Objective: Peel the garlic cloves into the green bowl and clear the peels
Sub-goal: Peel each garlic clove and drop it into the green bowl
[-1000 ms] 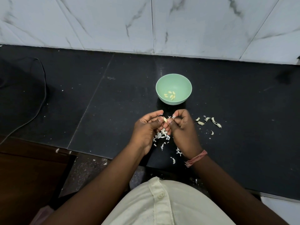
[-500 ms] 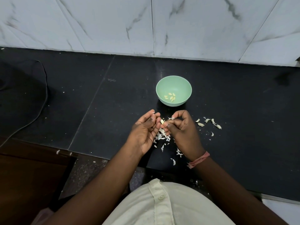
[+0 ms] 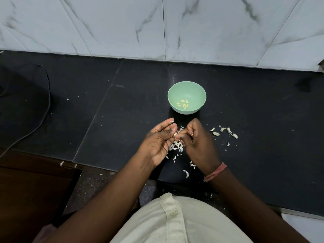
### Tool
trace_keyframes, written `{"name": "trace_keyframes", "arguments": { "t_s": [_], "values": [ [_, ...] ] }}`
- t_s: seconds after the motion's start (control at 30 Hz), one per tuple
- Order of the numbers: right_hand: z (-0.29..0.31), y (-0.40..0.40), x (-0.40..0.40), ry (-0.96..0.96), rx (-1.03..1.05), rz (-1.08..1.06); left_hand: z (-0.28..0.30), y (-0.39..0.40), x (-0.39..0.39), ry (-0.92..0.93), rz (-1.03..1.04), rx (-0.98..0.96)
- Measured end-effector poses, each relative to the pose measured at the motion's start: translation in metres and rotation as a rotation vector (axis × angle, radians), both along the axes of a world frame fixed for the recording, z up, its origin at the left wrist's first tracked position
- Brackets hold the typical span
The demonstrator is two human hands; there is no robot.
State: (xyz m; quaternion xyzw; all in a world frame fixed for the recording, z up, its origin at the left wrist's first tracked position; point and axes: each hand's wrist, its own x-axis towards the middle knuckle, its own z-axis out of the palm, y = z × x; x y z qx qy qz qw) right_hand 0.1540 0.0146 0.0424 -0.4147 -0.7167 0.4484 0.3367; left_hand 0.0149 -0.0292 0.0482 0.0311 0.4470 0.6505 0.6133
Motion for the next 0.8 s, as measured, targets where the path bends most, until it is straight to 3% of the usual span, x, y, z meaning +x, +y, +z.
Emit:
{"name": "trace_keyframes", "arguments": {
  "t_s": [0.37,0.53,0.67,0.8],
  "values": [
    [-0.001,0.001,-0.011,0.444,-0.496,-0.08,-0.004,0.001,0.007,0.08,0.113,0.077],
    [-0.012,0.005,-0.008,0.187,-0.386,-0.157,-0.001,0.001,0.007,0.141,0.179,0.107],
    [-0.014,0.003,-0.006,-0.1,-0.157,-0.201,-0.002,0.001,0.007,0.166,0.214,0.093],
    [-0.015,0.007,-0.004,-0.162,-0.085,-0.251,-0.004,0.001,0.007,0.167,0.226,0.084]
  ]
}}
